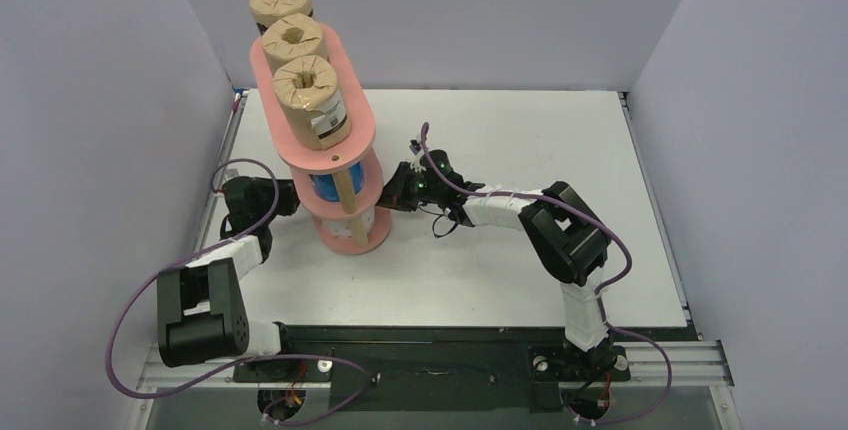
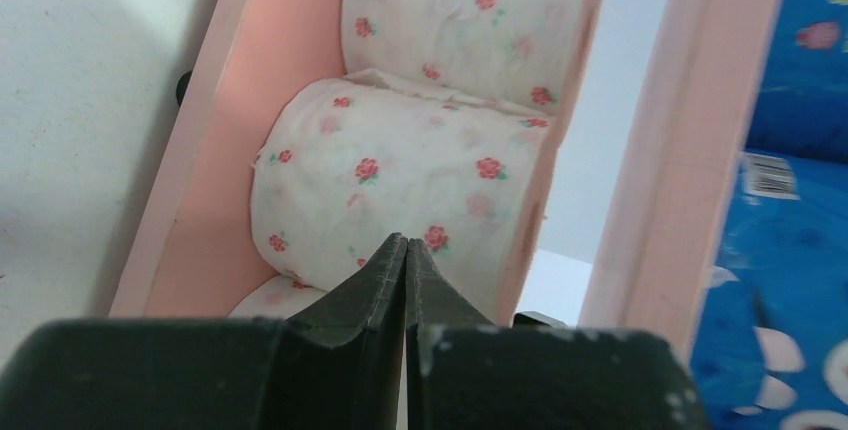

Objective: Place and organize the paper towels onto the shelf
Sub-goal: Adjust the paper towel on the shelf, then reset both arms

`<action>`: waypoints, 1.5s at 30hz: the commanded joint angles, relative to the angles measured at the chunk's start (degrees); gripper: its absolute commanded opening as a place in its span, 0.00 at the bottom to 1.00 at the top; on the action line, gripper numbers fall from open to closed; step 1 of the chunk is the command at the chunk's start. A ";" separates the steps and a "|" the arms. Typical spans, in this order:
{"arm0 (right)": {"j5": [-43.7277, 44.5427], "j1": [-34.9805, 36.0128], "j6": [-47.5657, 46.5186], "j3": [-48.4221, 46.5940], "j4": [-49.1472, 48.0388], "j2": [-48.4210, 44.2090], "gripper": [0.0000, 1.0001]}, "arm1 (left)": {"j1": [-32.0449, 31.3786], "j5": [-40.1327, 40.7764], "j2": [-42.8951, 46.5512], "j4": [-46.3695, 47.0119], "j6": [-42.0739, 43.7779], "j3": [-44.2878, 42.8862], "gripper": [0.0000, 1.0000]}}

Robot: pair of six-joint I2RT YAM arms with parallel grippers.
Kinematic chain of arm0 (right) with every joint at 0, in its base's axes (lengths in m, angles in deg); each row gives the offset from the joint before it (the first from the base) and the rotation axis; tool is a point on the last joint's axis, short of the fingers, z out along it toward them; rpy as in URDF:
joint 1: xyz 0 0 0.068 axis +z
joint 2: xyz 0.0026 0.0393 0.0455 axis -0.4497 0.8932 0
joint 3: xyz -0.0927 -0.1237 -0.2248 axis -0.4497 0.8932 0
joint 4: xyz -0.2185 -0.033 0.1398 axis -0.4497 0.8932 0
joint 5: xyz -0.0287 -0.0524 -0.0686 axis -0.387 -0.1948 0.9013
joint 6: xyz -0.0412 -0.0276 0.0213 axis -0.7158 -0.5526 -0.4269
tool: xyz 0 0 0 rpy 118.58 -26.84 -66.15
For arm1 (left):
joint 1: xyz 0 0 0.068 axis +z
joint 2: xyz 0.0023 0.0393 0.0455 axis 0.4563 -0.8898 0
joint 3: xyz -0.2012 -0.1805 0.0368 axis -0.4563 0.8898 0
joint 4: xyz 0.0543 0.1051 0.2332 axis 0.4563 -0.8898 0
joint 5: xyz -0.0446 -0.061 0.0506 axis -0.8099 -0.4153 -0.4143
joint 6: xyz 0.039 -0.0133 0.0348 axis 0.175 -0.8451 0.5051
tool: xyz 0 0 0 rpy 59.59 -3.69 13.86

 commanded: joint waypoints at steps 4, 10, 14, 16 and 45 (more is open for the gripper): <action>-0.13 -1.49 0.03 1.26 -3.88 -4.02 0.00 | 2.22 -0.60 6.60 -2.42 2.04 -0.01 0.00; 0.89 -1.64 -0.73 2.00 -2.83 -5.75 0.00 | 2.87 0.08 9.95 -5.16 3.11 0.58 0.00; 1.16 -1.71 -1.00 2.19 -2.38 -6.12 0.03 | 3.23 0.81 11.84 -7.37 3.88 0.50 0.00; 1.14 -1.69 -1.05 2.19 -2.10 -5.98 0.03 | 3.24 1.21 12.49 -8.07 4.17 0.60 0.00; 17.51 -10.87 -15.14 18.35 20.62 -33.48 0.40 | 5.30 17.05 27.07 -42.94 20.17 -8.66 0.97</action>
